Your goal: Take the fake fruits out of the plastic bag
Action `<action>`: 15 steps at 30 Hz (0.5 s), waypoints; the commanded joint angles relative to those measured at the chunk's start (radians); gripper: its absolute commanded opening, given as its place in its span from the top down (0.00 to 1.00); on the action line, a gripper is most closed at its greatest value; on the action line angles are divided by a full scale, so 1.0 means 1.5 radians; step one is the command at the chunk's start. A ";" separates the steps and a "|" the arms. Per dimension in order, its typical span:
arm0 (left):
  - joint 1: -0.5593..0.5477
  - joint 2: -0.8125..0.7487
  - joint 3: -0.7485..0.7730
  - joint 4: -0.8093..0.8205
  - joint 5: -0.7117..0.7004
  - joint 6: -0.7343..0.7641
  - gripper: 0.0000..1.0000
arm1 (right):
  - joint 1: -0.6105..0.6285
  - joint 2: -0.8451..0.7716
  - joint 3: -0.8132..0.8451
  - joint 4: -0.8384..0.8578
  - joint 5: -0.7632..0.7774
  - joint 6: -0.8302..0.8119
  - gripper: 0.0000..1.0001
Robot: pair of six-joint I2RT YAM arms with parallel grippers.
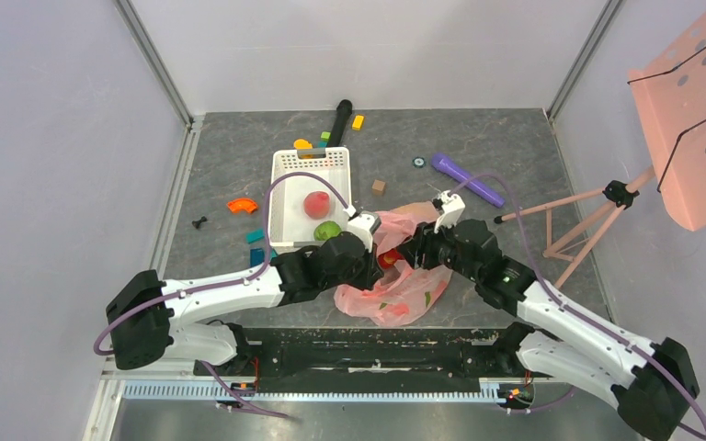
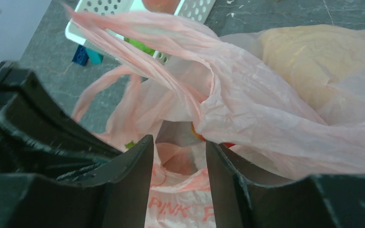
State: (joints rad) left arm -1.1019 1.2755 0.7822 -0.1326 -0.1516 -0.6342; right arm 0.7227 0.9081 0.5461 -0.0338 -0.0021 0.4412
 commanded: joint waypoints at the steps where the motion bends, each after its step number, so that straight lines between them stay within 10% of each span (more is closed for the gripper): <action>1: -0.002 -0.011 0.007 0.011 -0.020 0.017 0.97 | -0.001 -0.076 0.029 -0.044 -0.049 -0.035 0.50; 15: -0.001 -0.001 -0.001 0.017 -0.025 0.009 0.98 | 0.011 -0.190 0.059 -0.163 -0.102 -0.086 0.73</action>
State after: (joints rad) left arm -1.1015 1.2755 0.7815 -0.1326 -0.1738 -0.6342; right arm 0.7231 0.5774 0.5755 -0.2375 -0.1520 0.3412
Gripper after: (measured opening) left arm 0.030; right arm 0.297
